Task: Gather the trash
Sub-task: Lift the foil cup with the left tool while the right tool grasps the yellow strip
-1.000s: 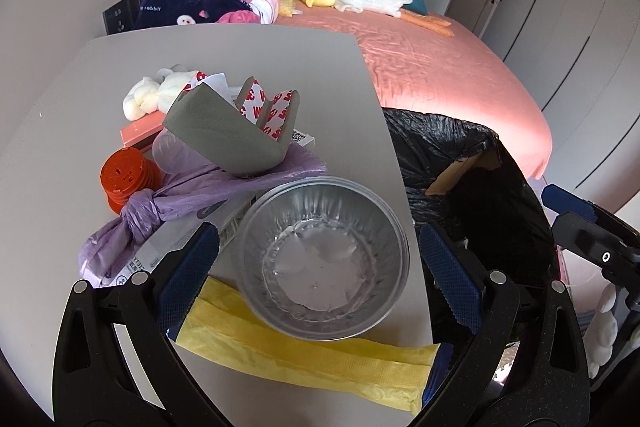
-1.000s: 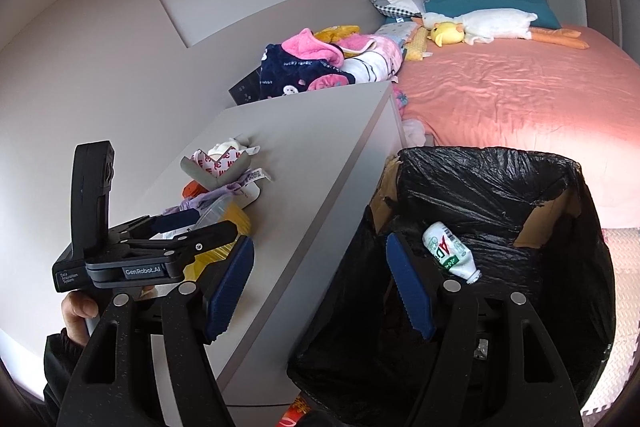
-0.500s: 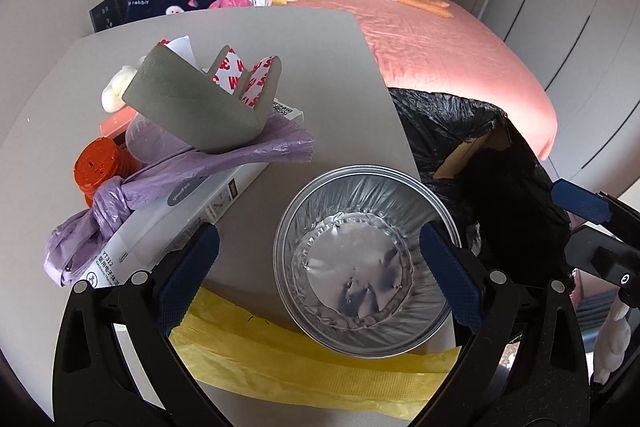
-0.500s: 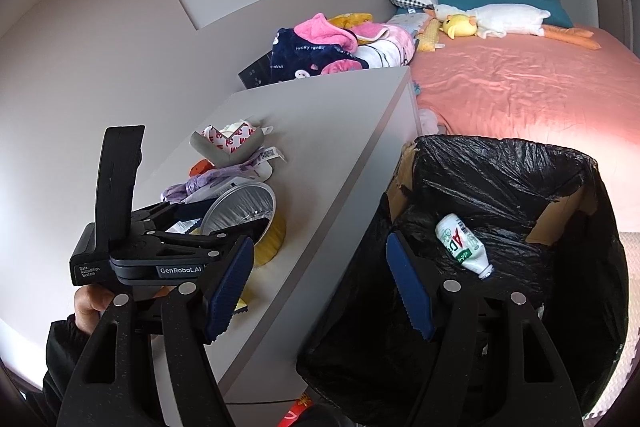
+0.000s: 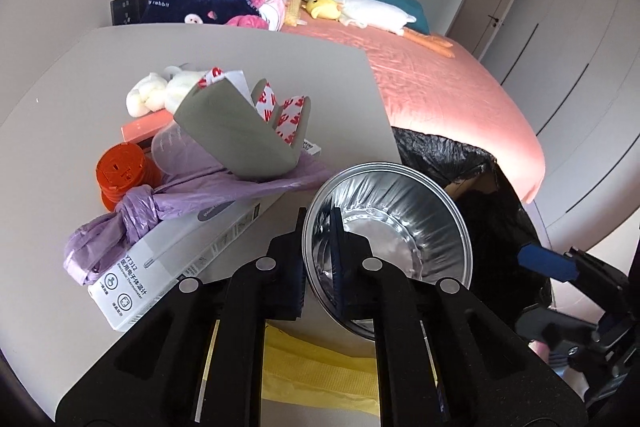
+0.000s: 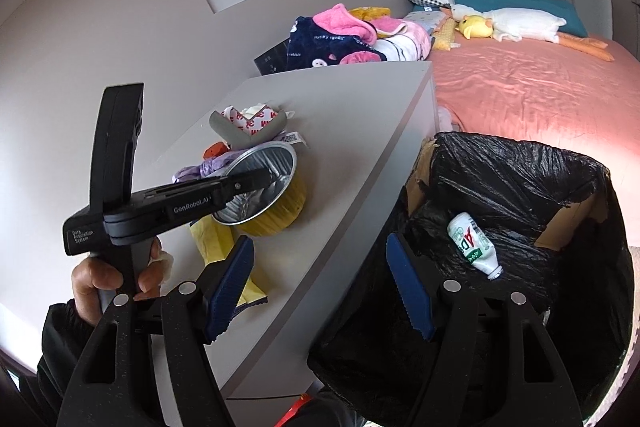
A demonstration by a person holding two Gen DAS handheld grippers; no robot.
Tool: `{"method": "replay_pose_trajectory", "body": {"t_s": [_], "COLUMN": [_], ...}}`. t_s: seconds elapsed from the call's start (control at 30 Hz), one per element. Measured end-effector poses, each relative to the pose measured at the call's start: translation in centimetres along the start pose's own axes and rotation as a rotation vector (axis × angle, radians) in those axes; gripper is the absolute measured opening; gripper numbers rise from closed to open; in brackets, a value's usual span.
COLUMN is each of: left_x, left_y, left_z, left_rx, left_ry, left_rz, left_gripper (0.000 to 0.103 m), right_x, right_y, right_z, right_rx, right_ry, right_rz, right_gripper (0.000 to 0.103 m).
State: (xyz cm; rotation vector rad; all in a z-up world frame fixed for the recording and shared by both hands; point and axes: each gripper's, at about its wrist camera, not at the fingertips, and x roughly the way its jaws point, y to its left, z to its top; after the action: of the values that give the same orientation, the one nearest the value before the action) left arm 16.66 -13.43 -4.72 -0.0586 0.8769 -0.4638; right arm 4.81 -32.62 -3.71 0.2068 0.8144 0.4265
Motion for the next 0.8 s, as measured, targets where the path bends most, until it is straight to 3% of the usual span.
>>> {"method": "replay_pose_trajectory", "body": {"t_s": [0.63, 0.8], "left_x": [-5.0, -5.4], "left_y": [2.1, 2.7], "left_z": [1.7, 1.7], "left_rx": [-0.043, -0.059], "left_ry": [-0.114, -0.119], "left_rz": [0.001, 0.008], "left_gripper": [0.009, 0.009], "right_x": [4.9, 6.2], "right_y": [5.2, 5.9], "right_z": [-0.9, -0.9], "right_rx": [-0.123, -0.148], "right_ry": [0.121, 0.142], "right_rz": [0.085, 0.082], "right_gripper": [0.069, 0.063]}}
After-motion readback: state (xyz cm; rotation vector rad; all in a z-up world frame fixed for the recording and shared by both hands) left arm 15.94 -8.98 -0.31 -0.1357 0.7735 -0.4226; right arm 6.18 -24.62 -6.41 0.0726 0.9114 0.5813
